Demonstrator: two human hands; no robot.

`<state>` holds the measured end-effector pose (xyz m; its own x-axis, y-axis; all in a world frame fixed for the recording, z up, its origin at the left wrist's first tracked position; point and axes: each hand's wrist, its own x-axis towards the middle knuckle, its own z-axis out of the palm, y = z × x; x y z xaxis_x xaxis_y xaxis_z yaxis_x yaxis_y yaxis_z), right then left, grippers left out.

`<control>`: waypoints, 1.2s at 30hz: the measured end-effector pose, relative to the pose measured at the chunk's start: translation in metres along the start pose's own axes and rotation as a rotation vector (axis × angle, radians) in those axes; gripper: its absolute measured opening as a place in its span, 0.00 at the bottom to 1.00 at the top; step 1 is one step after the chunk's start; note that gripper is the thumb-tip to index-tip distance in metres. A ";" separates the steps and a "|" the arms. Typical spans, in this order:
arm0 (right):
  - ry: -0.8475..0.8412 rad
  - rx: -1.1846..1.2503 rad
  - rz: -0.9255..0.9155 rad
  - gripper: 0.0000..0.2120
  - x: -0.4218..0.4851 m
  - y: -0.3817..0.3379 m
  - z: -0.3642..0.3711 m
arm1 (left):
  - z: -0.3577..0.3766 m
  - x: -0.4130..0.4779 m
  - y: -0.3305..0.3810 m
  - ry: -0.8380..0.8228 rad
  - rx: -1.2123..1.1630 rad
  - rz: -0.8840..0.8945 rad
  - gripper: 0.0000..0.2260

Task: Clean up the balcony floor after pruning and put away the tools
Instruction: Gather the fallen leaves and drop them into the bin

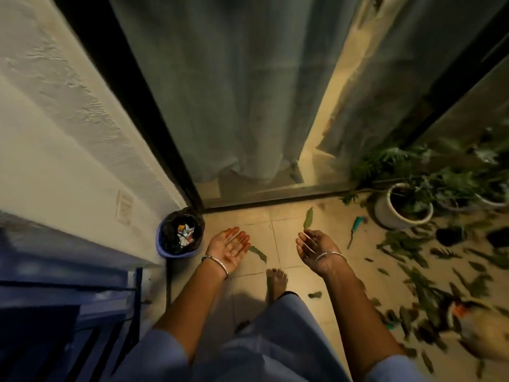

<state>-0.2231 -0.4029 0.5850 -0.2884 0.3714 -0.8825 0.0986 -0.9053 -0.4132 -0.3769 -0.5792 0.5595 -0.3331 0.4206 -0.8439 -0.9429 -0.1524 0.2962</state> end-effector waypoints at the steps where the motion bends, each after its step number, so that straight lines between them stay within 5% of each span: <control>1: 0.026 0.039 -0.003 0.06 -0.003 0.002 -0.018 | 0.002 0.001 -0.009 -0.010 0.020 -0.019 0.12; 16: 0.294 0.356 0.066 0.07 0.018 0.032 -0.220 | 0.063 0.032 -0.160 0.029 0.359 -0.249 0.10; 24: 0.427 0.391 0.161 0.06 0.060 0.094 -0.281 | 0.054 0.064 -0.232 0.307 0.357 -0.278 0.20; 28: 0.519 0.365 0.251 0.05 0.086 0.139 -0.302 | 0.033 0.086 -0.260 0.215 0.579 -0.433 0.09; 36: 0.601 0.173 0.263 0.03 0.122 0.266 -0.323 | -0.026 0.138 -0.285 0.163 0.893 -0.537 0.07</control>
<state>0.0751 -0.5315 0.2953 0.3089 0.1393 -0.9408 -0.0748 -0.9826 -0.1701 -0.1542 -0.5004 0.3468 0.0714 0.1022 -0.9922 -0.6494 0.7598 0.0315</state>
